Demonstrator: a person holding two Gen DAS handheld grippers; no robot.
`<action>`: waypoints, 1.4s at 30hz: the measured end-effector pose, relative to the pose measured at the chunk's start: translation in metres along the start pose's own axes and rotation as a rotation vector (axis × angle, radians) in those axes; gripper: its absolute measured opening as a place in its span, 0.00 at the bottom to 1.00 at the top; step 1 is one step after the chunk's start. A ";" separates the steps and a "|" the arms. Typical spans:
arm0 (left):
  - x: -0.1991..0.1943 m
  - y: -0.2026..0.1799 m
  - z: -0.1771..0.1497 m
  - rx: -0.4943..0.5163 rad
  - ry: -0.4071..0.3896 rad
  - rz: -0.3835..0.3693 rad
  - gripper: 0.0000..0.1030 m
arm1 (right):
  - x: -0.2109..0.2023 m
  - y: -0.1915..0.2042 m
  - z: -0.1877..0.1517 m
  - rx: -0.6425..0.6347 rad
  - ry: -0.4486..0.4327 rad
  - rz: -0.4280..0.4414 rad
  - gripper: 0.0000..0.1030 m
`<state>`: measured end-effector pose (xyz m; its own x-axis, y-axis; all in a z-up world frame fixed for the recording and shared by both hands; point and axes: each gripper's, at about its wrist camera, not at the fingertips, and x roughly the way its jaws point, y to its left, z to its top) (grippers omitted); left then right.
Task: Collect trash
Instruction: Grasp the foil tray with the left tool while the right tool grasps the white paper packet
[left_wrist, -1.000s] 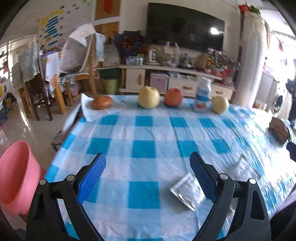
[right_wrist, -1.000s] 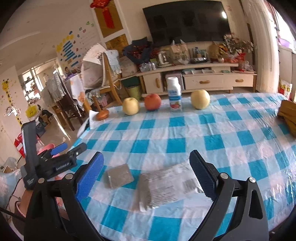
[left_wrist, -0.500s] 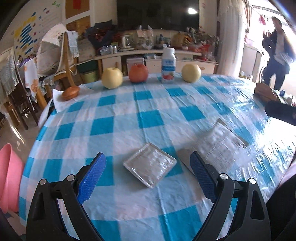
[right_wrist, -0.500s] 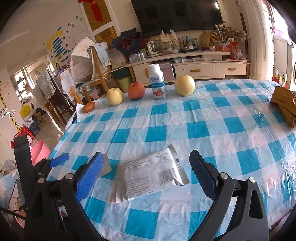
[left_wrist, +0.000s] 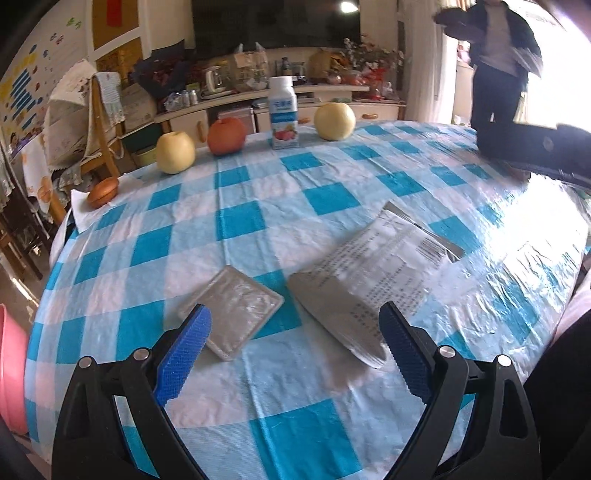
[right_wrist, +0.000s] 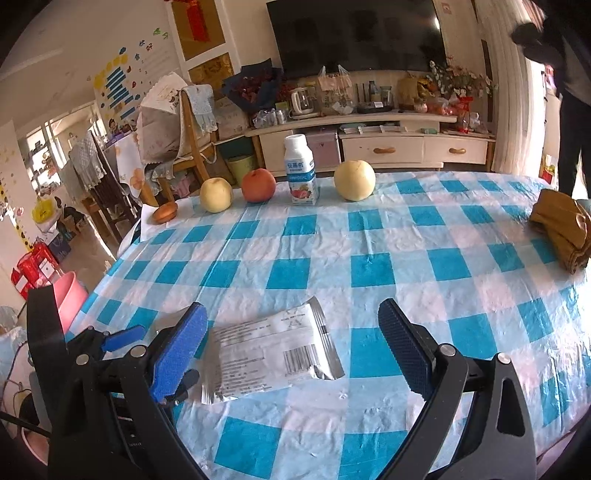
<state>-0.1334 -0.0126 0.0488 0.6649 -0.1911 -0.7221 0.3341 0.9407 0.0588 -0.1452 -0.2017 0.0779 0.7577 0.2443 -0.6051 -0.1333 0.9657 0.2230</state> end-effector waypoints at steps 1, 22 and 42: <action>0.001 -0.002 0.000 0.006 0.002 -0.007 0.89 | 0.000 -0.002 0.001 0.003 -0.002 -0.001 0.92; 0.003 -0.002 0.008 -0.004 0.013 -0.069 0.89 | 0.017 -0.042 -0.004 0.159 0.083 -0.004 0.92; 0.022 0.084 0.007 -0.226 0.155 -0.108 0.89 | 0.077 0.003 -0.048 0.135 0.418 0.173 0.72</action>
<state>-0.0855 0.0603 0.0427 0.5178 -0.2642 -0.8137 0.2284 0.9593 -0.1662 -0.1179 -0.1758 -0.0052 0.4060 0.4420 -0.7999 -0.1297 0.8943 0.4283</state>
